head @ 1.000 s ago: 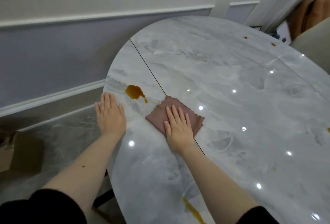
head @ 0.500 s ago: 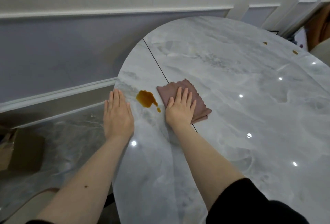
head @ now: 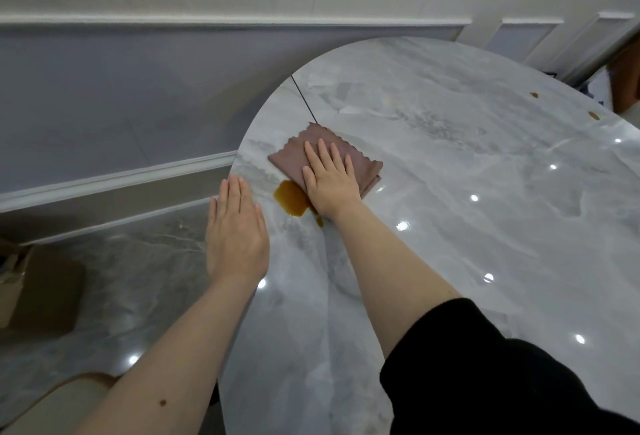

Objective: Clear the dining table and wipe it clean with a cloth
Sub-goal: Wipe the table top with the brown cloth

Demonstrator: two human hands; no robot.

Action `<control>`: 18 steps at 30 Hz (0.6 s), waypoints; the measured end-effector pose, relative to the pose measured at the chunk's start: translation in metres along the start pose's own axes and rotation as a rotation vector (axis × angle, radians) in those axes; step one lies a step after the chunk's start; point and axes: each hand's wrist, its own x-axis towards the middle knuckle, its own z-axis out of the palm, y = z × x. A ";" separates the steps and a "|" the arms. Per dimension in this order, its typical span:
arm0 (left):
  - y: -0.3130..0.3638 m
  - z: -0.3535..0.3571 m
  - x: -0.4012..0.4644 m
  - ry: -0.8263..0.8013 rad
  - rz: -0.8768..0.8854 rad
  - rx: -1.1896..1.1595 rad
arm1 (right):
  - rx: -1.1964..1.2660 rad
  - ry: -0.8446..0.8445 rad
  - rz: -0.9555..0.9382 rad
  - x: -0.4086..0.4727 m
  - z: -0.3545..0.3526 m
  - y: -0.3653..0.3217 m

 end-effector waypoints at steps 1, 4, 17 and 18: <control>0.000 0.000 0.000 0.004 0.000 -0.003 | -0.004 -0.005 -0.018 0.001 0.000 -0.001; 0.001 -0.001 0.000 0.007 0.003 0.003 | 0.001 -0.033 -0.070 0.001 -0.003 -0.004; 0.002 -0.003 0.002 0.003 -0.021 -0.074 | -0.032 -0.088 -0.264 -0.031 0.000 -0.002; 0.002 -0.003 0.002 0.004 -0.023 -0.081 | -0.026 -0.088 -0.265 -0.034 0.001 -0.002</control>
